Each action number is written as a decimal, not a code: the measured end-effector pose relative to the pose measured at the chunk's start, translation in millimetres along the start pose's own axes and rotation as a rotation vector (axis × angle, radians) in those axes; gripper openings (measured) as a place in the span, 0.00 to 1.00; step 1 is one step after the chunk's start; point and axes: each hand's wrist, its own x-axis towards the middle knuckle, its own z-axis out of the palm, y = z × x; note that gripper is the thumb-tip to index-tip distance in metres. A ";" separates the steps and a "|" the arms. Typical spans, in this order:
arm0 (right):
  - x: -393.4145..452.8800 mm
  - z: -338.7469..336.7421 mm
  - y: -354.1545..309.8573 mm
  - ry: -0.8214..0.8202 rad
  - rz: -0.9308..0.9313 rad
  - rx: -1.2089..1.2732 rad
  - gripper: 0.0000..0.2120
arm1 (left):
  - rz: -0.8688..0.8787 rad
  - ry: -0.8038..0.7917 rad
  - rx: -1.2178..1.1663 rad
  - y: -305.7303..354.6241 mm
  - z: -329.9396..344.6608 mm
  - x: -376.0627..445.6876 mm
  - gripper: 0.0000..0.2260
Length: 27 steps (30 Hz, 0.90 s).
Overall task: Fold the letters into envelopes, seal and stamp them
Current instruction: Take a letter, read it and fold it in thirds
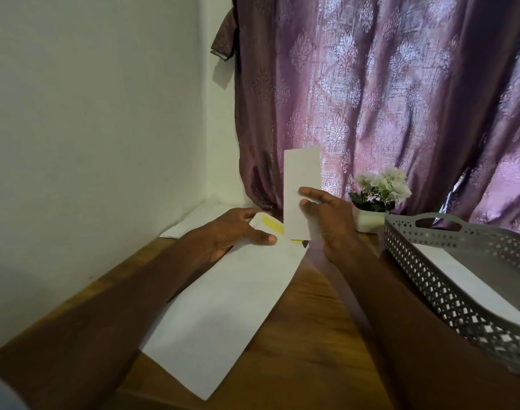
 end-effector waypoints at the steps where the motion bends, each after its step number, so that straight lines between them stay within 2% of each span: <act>1: -0.2 0.0 -0.4 -0.007 0.021 0.016 0.14 | 0.002 -0.004 0.002 -0.5 -0.2 0.5 0.28; 5: -0.7 -1.5 -2.7 -0.003 0.023 0.033 0.16 | 0.009 -0.014 -0.012 -2.5 -2.5 1.3 0.24; 14: -6.1 -0.6 -6.4 -0.020 0.042 -0.024 0.16 | -0.013 -0.041 -0.026 -1.4 -1.6 1.4 0.31; 18: -6.7 0.9 -8.7 -0.022 0.063 -0.026 0.15 | -0.022 -0.047 -0.028 -2.3 -1.9 4.7 0.31; 25: -10.3 7.6 -8.8 -0.115 0.112 -0.049 0.13 | -0.025 -0.039 -0.040 -2.9 -1.7 6.9 0.23; 27: -10.2 9.1 -8.9 -0.141 0.124 -0.076 0.11 | -0.031 -0.034 -0.045 -1.7 -1.1 5.6 0.27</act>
